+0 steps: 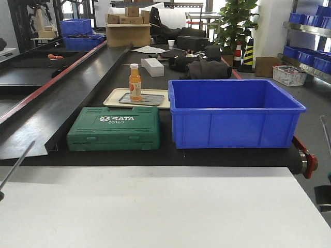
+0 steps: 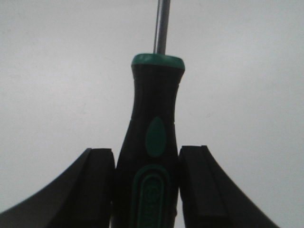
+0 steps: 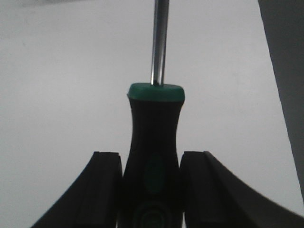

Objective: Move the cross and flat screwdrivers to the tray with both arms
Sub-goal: 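Lift both held screwdrivers up off the white table, then drive the base away from the table holding both screwdrivers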

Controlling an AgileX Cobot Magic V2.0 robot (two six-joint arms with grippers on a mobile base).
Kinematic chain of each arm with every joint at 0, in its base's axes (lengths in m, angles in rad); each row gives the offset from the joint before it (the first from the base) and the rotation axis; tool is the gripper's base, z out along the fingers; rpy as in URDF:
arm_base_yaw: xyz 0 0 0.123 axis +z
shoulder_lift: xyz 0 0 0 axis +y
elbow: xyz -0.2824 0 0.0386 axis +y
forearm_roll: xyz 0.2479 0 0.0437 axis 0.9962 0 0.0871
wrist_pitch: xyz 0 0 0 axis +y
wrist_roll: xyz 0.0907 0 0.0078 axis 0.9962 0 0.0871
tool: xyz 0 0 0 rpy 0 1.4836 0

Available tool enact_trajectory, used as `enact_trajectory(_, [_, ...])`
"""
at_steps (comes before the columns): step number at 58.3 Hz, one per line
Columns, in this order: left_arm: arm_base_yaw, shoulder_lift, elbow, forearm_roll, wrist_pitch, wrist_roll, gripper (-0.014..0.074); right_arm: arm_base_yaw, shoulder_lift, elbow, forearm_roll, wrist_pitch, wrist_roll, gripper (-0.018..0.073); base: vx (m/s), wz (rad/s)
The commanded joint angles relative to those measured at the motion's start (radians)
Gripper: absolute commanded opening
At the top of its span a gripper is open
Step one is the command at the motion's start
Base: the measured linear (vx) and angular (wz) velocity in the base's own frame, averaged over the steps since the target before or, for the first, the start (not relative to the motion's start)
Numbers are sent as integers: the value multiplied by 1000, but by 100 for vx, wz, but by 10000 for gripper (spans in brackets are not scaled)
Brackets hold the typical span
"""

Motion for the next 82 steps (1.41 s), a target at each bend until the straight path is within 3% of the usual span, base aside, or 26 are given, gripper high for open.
enact_trajectory(1, [-7,-63,-29,-15,-54,-23,-4,-1,-58,-30,-2,-57,-7,-8,0,0])
enact_trajectory(20, [-7,-190,-29,-19,-146,-40,-4,-1,-145,-30,-6,-53,-7,-8,0,0])
enact_trajectory(43, [-7,-217,-26,-41,-222,-39,0,-1,-147,-30,-5,-80,0,-8,0,0])
enact_trajectory(82, [-7,-219,-26,-41,-200,-39,0,-1,-147,-29,-7,-72,0,-8,0,0])
